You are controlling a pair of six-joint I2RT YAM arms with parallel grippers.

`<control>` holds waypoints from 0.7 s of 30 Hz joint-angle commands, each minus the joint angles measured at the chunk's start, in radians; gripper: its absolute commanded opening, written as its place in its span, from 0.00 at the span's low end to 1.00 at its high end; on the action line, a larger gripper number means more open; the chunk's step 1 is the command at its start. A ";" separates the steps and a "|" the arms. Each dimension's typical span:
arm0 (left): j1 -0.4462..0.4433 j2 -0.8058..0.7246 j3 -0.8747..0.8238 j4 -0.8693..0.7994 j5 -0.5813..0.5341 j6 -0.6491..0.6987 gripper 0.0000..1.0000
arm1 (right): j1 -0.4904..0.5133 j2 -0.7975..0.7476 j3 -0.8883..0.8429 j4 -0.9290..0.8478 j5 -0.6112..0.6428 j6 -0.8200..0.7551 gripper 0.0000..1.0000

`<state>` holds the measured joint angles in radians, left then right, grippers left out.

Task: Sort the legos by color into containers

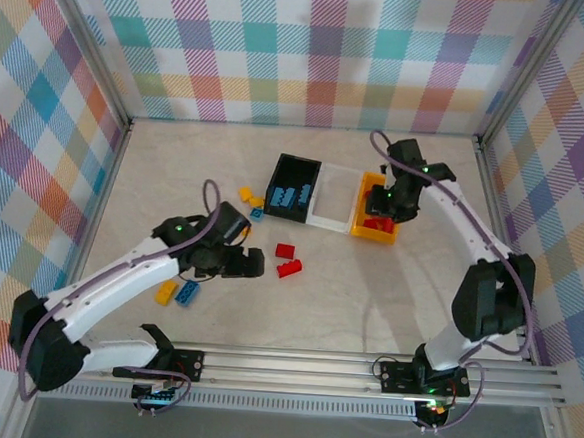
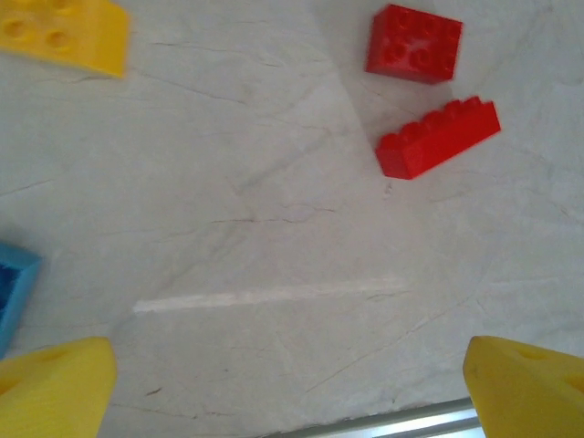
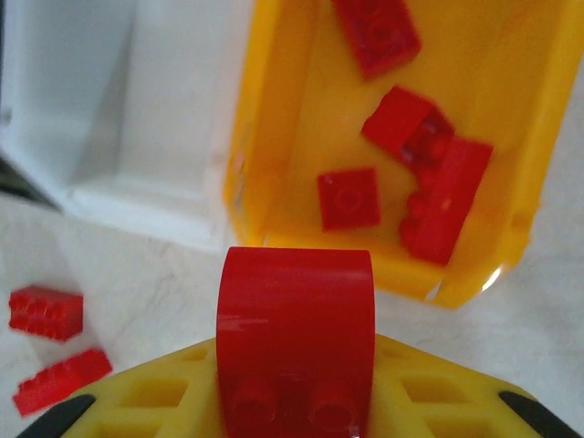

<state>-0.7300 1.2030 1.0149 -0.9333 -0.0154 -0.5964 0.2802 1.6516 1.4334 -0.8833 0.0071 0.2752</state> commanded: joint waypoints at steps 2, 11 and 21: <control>-0.056 0.087 0.097 -0.007 0.002 0.062 0.98 | -0.052 0.174 0.102 0.010 -0.056 -0.019 0.37; -0.083 0.084 0.100 -0.022 -0.024 0.039 0.99 | -0.067 0.311 0.207 0.015 -0.059 -0.009 0.55; -0.035 -0.006 0.006 0.024 -0.065 -0.044 1.00 | 0.050 0.032 0.050 -0.005 -0.185 -0.026 0.65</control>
<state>-0.7879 1.2415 1.0588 -0.9279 -0.0494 -0.5900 0.2558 1.8080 1.5463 -0.8566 -0.0723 0.2676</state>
